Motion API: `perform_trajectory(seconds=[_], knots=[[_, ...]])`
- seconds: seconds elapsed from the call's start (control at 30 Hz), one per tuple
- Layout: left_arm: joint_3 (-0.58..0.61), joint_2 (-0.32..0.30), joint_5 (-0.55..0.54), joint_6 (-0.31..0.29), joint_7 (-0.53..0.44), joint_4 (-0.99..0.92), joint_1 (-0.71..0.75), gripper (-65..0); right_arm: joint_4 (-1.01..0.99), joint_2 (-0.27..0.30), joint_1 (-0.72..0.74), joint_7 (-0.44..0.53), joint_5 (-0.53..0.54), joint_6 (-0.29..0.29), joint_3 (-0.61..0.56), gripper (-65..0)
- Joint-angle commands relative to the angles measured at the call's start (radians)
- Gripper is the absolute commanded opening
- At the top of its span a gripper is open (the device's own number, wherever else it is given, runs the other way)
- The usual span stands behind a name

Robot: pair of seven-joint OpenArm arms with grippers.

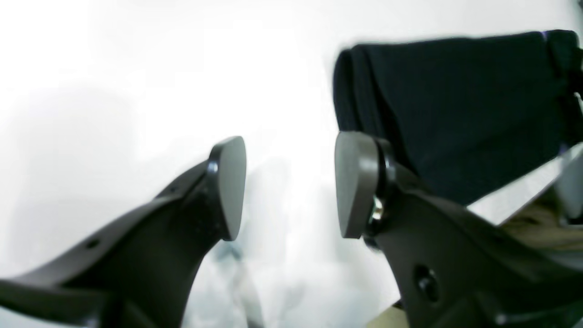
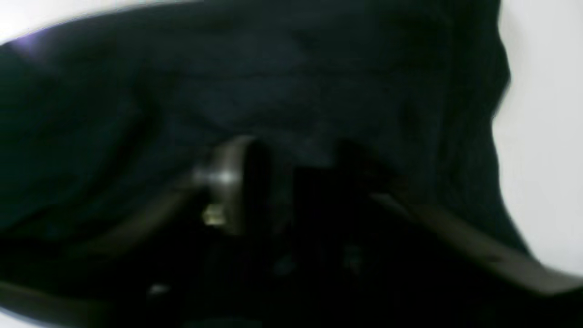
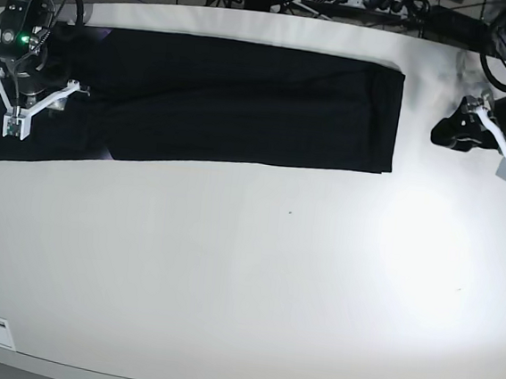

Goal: Fold the T-shirt properly
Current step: 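Release the folded hem and reposition both grippers at the strip ends, then grasp the strip end with the left gripper and pull it inward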

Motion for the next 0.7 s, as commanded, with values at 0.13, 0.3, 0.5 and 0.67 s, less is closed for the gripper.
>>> perform_trajectory(seconds=[0.13,0.3,0.5,0.67], knots=[[-0.026,0.108,0.058,0.031,-0.044,0.012,0.054,-32.0,0.066,0.013,0.0,-0.014,-0.006,0.046,0.007,-26.9],[-0.023,0.213,0.116,0.062,-0.082,0.011,0.05,-28.9,0.066,0.013,0.0,-0.031,-0.002,0.068,0.007,-26.9],[0.1,0.282,0.095,0.056,-0.071,0.011,0.044,-29.0,0.066,0.013,0.0,-0.031,-0.002,0.069,0.007,-26.9],[0.227,0.327,0.124,0.047,-0.071,0.011,0.013,-29.0,0.066,0.013,0.0,-0.03,-0.002,0.084,0.007,-26.9]])
